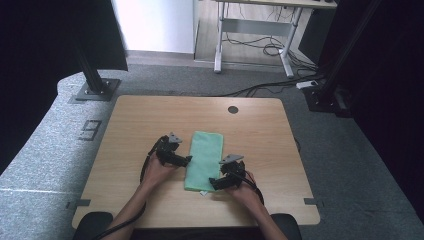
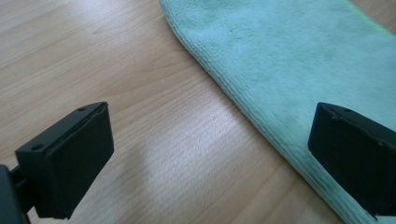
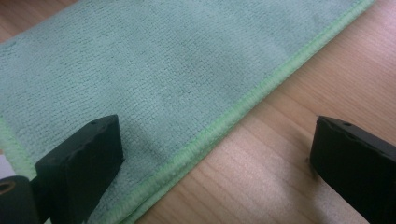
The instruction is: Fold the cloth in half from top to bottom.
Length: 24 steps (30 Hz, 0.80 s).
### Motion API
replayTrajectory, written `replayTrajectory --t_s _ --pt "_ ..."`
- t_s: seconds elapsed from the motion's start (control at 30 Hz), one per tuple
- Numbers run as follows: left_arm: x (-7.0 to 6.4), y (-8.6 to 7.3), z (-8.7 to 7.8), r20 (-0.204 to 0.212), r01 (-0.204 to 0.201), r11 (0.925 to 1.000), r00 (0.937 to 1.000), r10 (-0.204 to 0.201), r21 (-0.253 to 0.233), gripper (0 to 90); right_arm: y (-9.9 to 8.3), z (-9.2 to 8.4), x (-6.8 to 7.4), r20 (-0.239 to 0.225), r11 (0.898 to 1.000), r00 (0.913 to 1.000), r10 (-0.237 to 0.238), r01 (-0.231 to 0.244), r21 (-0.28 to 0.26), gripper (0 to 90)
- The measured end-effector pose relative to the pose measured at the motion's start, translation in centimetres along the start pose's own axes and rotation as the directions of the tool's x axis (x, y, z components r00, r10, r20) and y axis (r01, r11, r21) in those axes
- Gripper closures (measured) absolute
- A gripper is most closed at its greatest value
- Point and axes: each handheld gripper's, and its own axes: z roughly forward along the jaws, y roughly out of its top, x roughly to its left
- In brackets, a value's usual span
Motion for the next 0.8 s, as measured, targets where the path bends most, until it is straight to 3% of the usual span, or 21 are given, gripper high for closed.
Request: replayTrajectory --t_s 0.1,0.17,0.33,0.43,0.57,0.8 --pt "-0.2 -0.3 0.8 -0.025 -0.035 0.9977 0.999 0.037 0.059 0.0 -0.2 -0.2 0.2 -0.004 1.0 1.0 -0.003 0.003 0.001 2.4" --pt "-0.3 -0.5 0.7 -0.019 -0.023 0.9982 0.9995 0.024 0.056 0.0 -0.3 -0.3 0.3 0.0 1.0 1.0 0.0 0.0 0.001 2.4" --pt "-0.9 -1.1 0.0 -0.024 -0.04 0.9969 0.9988 0.042 0.068 0.0 -0.5 -0.6 0.7 -0.007 1.0 1.0 -0.007 0.007 0.013 2.5" --pt "-1.2 -1.9 -0.6 -0.012 -0.029 0.9977 0.9995 0.03 0.061 0.0 -0.7 -0.8 1.1 -0.013 1.0 0.9998 -0.015 0.015 0.017 2.7" --pt "-1.2 -3.0 -1.1 0.016 0.017 0.9992 0.9997 -0.018 0.035 0.0 -1.1 -1.3 1.6 -0.037 0.999 0.9986 -0.038 0.039 0.014 7.6" --pt "-1.6 -3.3 -1.3 0.007 0.024 0.9994 0.9997 -0.024 0.026 2.0 -0.7 -1.5 1.4 -0.077 0.998 0.9957 -0.05 0.053 0.032 12.9"
